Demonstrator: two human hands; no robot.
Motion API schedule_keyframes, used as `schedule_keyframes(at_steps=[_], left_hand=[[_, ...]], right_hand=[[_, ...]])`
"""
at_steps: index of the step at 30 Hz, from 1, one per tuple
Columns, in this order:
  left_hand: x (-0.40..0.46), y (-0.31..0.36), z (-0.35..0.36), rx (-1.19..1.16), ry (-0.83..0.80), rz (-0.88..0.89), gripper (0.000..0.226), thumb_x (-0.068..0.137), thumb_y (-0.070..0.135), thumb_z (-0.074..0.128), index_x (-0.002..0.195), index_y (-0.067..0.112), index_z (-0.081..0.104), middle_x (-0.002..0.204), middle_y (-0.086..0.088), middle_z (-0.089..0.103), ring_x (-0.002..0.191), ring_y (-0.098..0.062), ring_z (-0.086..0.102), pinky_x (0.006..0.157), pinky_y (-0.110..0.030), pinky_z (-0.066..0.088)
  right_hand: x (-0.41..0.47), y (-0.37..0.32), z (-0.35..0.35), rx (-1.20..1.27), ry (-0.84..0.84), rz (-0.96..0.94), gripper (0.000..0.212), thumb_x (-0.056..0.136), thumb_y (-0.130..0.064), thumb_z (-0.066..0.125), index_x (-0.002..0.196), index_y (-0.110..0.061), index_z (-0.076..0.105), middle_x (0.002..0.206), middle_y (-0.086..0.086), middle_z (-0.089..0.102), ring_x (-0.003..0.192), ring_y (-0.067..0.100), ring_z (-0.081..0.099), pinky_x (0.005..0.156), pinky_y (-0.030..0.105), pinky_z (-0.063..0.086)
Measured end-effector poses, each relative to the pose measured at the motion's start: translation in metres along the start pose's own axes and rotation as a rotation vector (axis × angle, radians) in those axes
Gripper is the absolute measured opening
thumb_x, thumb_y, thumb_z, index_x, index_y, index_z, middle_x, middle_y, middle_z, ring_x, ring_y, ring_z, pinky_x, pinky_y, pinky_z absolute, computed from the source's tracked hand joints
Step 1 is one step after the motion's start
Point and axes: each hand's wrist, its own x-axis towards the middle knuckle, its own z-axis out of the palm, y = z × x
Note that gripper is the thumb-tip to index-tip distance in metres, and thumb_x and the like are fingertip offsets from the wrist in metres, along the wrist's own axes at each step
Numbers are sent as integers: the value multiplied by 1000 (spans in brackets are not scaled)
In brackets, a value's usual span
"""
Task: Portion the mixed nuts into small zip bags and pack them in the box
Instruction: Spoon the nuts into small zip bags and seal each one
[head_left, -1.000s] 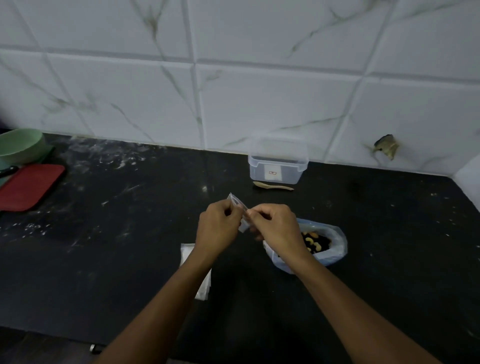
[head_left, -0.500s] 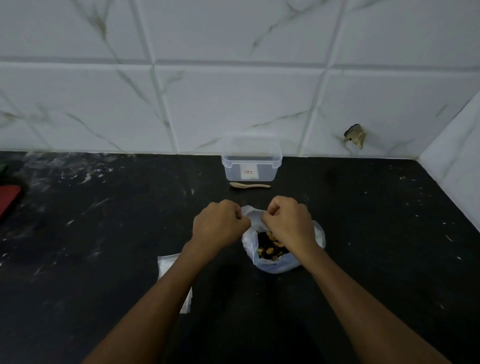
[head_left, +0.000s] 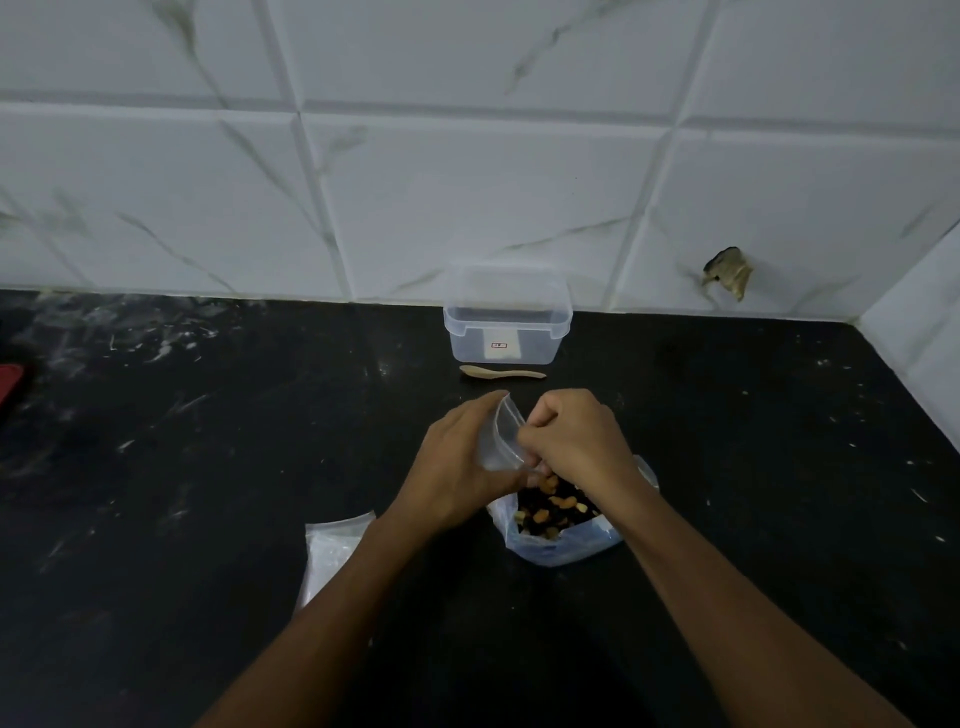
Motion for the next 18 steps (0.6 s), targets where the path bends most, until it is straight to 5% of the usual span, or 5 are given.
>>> schedule_keyframes(at_steps=[3,8,12,18], left_hand=[[2,-5,0,-139,69,7,67,67,54,78,125,34,50,122,15,58,114,-2,55,96,-38,51],[0,-10,-4,-371,162,-28,52,71,33,83,113,40,51,109,22,61,106,3,59,83,-18,53],[0,-10,-5,-433,147,-35,58,66,48,80,115,38,50,112,28,58,108,1,59,83,-17,53],[-1,-6,-5,-441,133,-34,60,64,46,80,116,37,51,112,27,59,107,0,60,81,-13,50]], right_hand=[[8,3,-2,51,-37,-2,8,89,-20,62,82,-17,64,64,1,70,50,4,65,49,15,48],[39,7,-10,87,41,-63,23,94,-37,55,85,-19,66,69,-1,68,54,3,60,52,17,41],[99,19,2,-147,112,-138,20,95,-26,55,89,-14,71,74,3,69,68,15,67,65,33,57],[161,35,31,-584,3,-212,25,97,-21,47,117,-17,62,111,9,65,101,28,61,80,40,50]])
